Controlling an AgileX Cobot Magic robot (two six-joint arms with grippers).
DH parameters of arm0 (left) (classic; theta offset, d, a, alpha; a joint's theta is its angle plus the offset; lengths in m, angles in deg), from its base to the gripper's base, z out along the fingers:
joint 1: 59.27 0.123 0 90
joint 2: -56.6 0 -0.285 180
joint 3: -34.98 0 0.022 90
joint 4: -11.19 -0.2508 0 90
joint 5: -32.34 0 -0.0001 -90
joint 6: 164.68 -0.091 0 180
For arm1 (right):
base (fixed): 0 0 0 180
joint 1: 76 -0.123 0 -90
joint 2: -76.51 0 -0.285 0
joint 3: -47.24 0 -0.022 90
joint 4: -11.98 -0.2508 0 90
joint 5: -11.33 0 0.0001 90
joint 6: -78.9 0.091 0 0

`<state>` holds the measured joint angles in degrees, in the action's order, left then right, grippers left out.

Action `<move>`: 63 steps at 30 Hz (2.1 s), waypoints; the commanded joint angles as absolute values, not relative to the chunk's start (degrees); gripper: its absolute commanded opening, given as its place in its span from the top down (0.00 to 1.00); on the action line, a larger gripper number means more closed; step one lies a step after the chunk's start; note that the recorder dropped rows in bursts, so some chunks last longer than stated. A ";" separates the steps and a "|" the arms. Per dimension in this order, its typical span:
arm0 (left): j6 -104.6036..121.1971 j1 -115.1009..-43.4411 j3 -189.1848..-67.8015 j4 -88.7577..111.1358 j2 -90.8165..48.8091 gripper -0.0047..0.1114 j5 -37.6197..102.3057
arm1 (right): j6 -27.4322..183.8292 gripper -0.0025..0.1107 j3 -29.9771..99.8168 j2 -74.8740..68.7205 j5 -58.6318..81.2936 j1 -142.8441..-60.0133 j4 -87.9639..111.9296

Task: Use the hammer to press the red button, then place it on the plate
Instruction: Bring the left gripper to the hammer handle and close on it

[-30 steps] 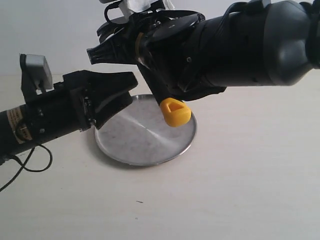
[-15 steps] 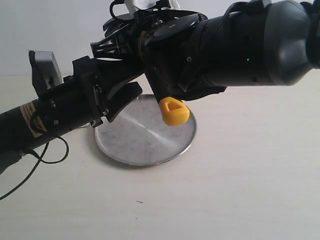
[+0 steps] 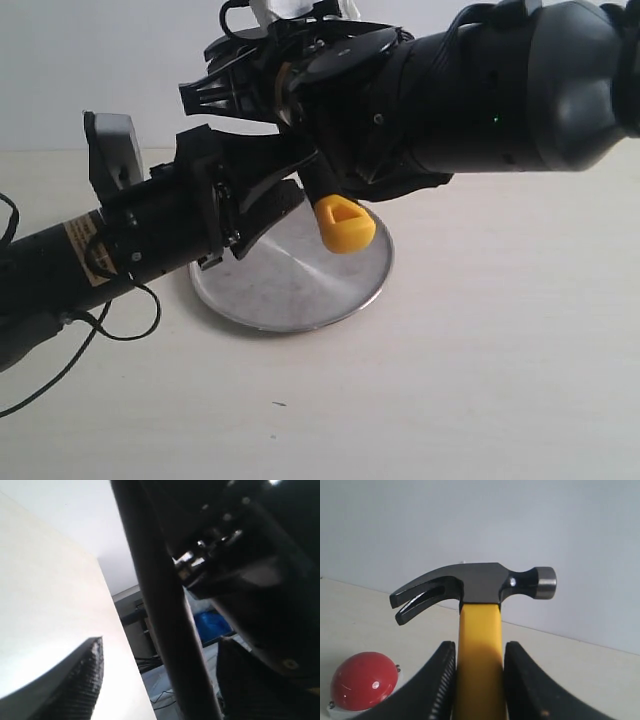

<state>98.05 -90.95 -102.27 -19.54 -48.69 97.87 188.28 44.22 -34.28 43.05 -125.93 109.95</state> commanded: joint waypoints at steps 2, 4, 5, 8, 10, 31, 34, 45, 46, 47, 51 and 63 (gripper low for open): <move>96.71 -93.50 -104.52 -18.96 -50.53 0.41 97.33 | 190.61 0.98 45.29 -33.18 43.92 -125.98 111.93; 96.25 -94.78 -105.67 -18.96 -50.78 0.41 97.33 | 190.61 0.98 45.29 -33.18 43.92 -125.98 111.93; 96.24 -95.21 -106.33 -18.96 -50.86 0.41 97.33 | 190.51 0.98 45.29 -33.18 43.92 -125.98 111.93; 96.24 -95.34 -107.97 -18.96 -50.86 0.41 97.08 | 189.48 0.98 45.29 -33.18 43.80 -125.98 111.93; 96.24 -95.34 -108.32 -18.85 -50.86 0.42 96.24 | 188.71 0.98 45.29 -33.18 43.92 -125.98 111.93; 91.87 -95.23 -108.42 -18.34 -50.86 0.96 93.24 | 188.44 0.98 45.29 -33.18 43.91 -125.98 111.93; 89.01 -95.23 -108.42 -18.49 -50.86 0.96 93.24 | 188.44 0.98 45.29 -33.18 44.64 -125.98 111.93; 86.60 -95.23 -108.42 -18.47 -50.86 0.96 93.24 | 182.06 0.62 45.29 -33.18 44.79 -125.98 111.46; 86.24 -95.23 -108.42 -18.35 -50.86 0.96 93.24 | 182.06 0.58 45.29 -33.18 44.79 -125.98 111.46; 86.13 -95.23 -108.42 -18.35 -50.86 0.96 93.24 | 182.04 0.55 45.29 -33.18 44.90 -125.98 111.15; 86.00 -95.23 -108.42 -18.11 -50.86 0.96 92.84 | 181.94 0.47 45.29 -33.18 45.56 -125.98 110.17; 80.96 -95.23 -108.42 -16.30 -50.86 0.96 91.66 | 172.02 0.40 45.29 -30.89 49.42 -125.98 103.39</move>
